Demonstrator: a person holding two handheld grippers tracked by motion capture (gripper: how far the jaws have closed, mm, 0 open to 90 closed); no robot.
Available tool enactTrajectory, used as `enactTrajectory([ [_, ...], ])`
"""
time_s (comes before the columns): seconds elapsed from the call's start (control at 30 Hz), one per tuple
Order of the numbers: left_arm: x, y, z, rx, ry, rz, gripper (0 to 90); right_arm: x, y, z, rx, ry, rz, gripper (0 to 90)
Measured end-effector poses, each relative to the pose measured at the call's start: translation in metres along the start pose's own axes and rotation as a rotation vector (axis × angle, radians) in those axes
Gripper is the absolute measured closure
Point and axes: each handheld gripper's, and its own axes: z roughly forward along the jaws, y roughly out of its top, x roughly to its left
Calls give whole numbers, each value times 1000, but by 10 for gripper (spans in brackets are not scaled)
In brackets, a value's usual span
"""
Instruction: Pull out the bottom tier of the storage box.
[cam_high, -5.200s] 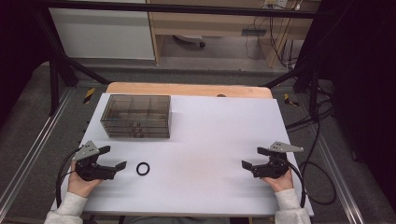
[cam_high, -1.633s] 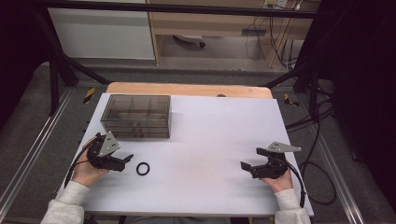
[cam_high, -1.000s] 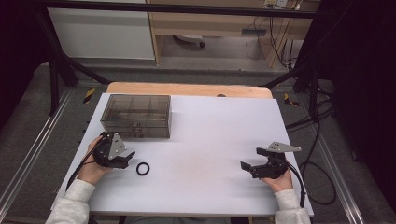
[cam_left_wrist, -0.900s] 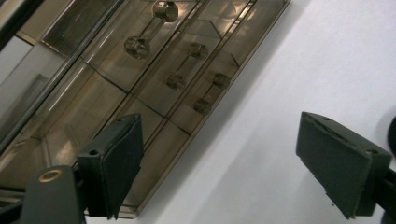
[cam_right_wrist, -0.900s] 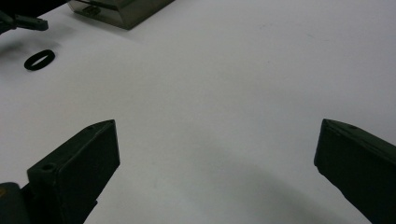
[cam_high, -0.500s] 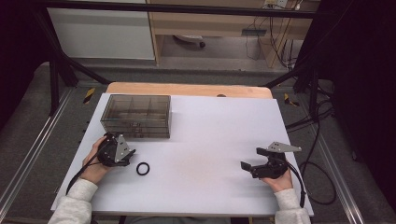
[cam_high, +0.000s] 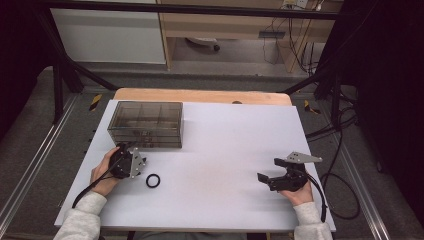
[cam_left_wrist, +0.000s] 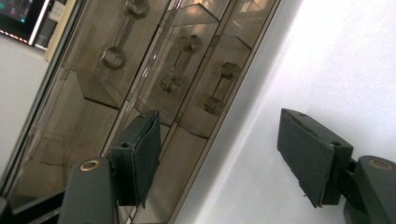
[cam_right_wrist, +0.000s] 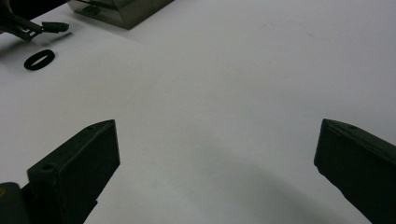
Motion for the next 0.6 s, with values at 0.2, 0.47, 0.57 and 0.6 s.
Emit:
enactTrajectory([
  [0.2, -3, 1, 2, 4, 29, 59, 355, 0, 0, 0, 0, 1, 3, 6],
  [0.47, -8, 2, 7, 14, 56, 126, 424, 0, 0, 0, 0, 0, 4, 6],
  [0.57, -9, 2, 8, 12, 69, 151, 449, 0, 0, -1, -5, 0, 5, 6],
  [0.6, -10, 2, 8, 10, 75, 165, 464, 0, 1, -1, -3, 1, 8, 7],
])
